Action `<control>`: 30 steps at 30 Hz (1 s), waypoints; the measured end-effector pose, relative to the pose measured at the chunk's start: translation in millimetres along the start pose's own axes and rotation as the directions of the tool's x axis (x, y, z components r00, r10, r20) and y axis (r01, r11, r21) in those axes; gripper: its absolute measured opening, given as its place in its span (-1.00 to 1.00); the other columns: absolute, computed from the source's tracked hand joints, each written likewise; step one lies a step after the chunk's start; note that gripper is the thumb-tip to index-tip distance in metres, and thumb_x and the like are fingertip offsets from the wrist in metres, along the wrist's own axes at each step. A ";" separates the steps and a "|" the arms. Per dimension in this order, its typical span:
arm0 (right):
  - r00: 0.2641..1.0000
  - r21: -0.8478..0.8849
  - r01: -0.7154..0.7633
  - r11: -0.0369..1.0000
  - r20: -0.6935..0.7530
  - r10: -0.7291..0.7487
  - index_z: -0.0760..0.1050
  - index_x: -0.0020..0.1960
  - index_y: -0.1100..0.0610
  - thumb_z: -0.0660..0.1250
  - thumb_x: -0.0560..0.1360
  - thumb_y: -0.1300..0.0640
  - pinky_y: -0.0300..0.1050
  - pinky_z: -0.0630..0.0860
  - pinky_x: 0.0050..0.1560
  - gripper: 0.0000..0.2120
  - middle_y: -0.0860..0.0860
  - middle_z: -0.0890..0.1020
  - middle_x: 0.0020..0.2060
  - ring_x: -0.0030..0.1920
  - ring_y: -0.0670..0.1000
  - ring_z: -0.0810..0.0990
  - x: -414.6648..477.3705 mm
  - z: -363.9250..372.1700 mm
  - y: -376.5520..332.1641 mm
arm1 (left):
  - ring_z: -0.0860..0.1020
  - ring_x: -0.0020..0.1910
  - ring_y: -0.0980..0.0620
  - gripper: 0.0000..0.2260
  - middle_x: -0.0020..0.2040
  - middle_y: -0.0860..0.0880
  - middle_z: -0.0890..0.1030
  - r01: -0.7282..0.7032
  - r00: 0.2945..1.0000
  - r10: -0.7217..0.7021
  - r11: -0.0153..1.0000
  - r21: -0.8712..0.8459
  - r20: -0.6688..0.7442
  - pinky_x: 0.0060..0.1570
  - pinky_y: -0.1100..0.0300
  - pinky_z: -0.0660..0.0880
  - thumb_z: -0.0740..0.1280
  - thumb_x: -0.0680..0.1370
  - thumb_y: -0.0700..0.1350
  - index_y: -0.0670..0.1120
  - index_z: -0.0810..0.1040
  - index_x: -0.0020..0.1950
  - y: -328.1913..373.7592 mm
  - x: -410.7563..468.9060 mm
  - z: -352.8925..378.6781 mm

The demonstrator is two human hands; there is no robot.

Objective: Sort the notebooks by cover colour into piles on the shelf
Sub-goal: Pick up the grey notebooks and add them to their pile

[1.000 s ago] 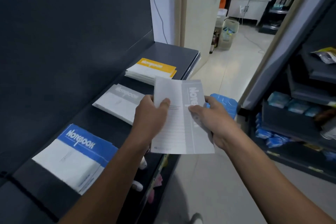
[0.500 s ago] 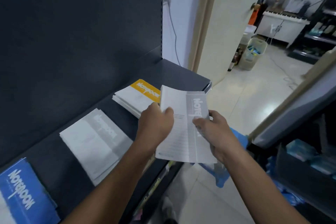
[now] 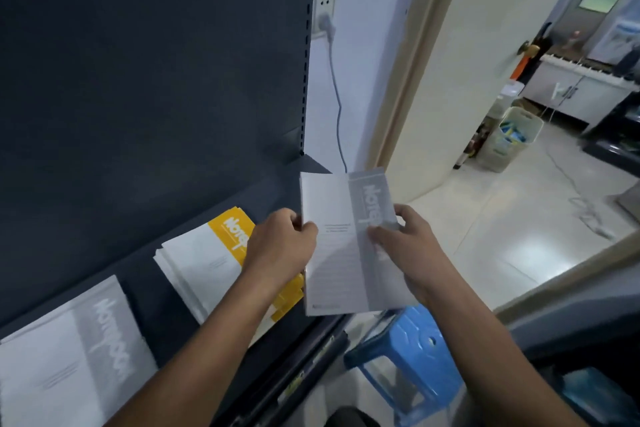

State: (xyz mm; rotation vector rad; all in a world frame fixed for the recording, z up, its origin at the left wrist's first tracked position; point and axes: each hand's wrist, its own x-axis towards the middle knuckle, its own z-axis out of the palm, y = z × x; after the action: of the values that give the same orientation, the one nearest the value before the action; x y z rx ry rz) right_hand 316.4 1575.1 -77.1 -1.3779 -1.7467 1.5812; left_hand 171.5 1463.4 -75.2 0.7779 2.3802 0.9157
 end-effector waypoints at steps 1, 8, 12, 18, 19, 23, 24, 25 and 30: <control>1.000 -0.045 0.005 0.999 0.024 -0.004 0.53 0.07 -0.03 0.37 0.48 0.26 0.24 0.65 0.11 -0.75 0.06 0.72 0.02 0.00 0.13 0.72 15.5 -2.9 -2.0 | 0.63 -0.10 -0.06 -0.79 -0.12 0.01 0.67 0.027 1.000 -0.027 1.000 -0.013 -0.001 0.00 -0.04 0.60 0.29 0.57 0.05 -0.07 0.59 -0.02 2.8 8.0 1.7; 0.955 -0.424 0.210 0.881 0.282 -0.092 0.49 0.35 -0.02 0.37 0.51 0.08 0.01 0.62 -0.02 -0.59 -0.03 0.68 0.07 -0.01 0.05 0.67 124.9 -7.9 -15.2 | 0.67 -0.19 0.03 -0.74 -0.15 0.02 0.70 0.232 0.966 -0.238 0.970 -0.068 -0.100 -0.05 -0.02 0.64 0.36 0.55 0.12 -0.07 0.61 -0.08 15.7 55.1 30.0; 0.912 -0.498 0.305 0.812 0.397 -0.099 0.35 0.17 -0.03 0.36 0.51 0.08 -0.10 0.44 -0.19 -0.71 -0.08 0.58 -0.12 -0.09 0.04 0.62 176.3 8.6 -18.7 | 0.67 -0.26 0.04 -0.69 -0.25 0.00 0.70 0.344 0.910 -0.355 0.935 -0.089 -0.215 -0.15 -0.01 0.65 0.37 0.53 0.14 -0.10 0.62 -0.13 16.6 74.5 49.1; 0.873 -0.681 0.449 0.578 0.471 -0.123 0.34 -0.22 0.14 0.28 0.39 0.13 -0.16 0.28 -0.37 -0.87 0.04 0.47 -0.29 -0.34 0.02 0.45 214.0 34.1 -9.4 | 0.63 -0.26 0.02 -0.75 -0.24 -0.03 0.65 0.470 0.842 -0.470 0.880 -0.068 -0.265 -0.30 0.15 0.56 0.42 0.55 0.05 -0.13 0.60 -0.15 11.8 88.6 66.4; 0.869 -0.704 0.464 0.538 0.479 -0.122 0.32 -0.25 0.13 0.29 0.38 0.13 -0.16 0.26 -0.37 -0.85 0.04 0.44 -0.29 -0.34 0.02 0.43 216.0 34.4 -9.3 | 0.64 -0.25 0.02 -0.76 -0.23 -0.03 0.66 0.487 0.837 -0.487 0.871 -0.067 -0.250 -0.29 0.15 0.58 0.43 0.55 0.05 -0.12 0.60 -0.14 10.6 89.8 69.6; 0.847 -0.738 0.514 0.437 0.518 -0.121 0.38 -0.23 0.15 0.33 0.37 0.14 -0.16 0.34 -0.38 -0.87 0.03 0.50 -0.31 -0.35 0.00 0.48 225.1 31.9 -4.9 | 0.62 -0.25 0.04 -0.75 -0.20 -0.02 0.66 0.504 0.832 -0.492 0.863 -0.023 -0.257 -0.36 0.20 0.52 0.45 0.53 0.05 -0.13 0.60 -0.08 9.4 94.7 80.1; 0.844 -0.744 0.519 0.421 0.525 -0.113 0.38 -0.22 0.15 0.33 0.37 0.14 -0.16 0.35 -0.38 -0.87 0.02 0.50 -0.33 -0.36 0.00 0.49 226.6 31.2 -5.1 | 0.58 -0.26 0.06 -0.76 -0.18 -0.01 0.64 0.503 0.831 -0.486 0.864 -0.004 -0.270 -0.42 0.25 0.43 0.44 0.53 0.05 -0.13 0.59 -0.06 11.6 94.6 82.2; 0.839 -0.744 0.524 0.415 0.533 -0.104 0.37 -0.23 0.14 0.33 0.37 0.15 -0.17 0.34 -0.39 -0.86 0.01 0.49 -0.35 -0.37 -0.01 0.48 227.8 30.4 -5.7 | 0.55 -0.27 0.07 -0.77 -0.17 -0.01 0.62 0.504 0.831 -0.480 0.864 0.016 -0.282 -0.46 0.30 0.34 0.44 0.54 0.04 -0.13 0.59 -0.05 13.5 94.6 84.2; 0.807 -0.732 0.569 0.375 0.584 -0.086 0.34 -0.26 0.16 0.35 0.36 0.15 -0.19 0.33 -0.41 -0.82 0.01 0.46 -0.38 -0.38 0.00 0.47 231.1 29.5 -8.4 | 0.63 -0.11 -0.02 -0.77 -0.05 -0.05 0.66 0.500 0.825 -0.437 0.859 0.105 -0.359 -0.36 0.29 0.35 0.41 0.58 0.02 -0.15 0.59 0.03 20.9 93.1 90.7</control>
State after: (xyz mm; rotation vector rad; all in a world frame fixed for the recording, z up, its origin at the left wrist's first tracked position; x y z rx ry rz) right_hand 190.2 1758.0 -147.7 -0.8159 -3.2176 0.6773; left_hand 164.9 1577.2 -141.2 0.0693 2.7947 0.6391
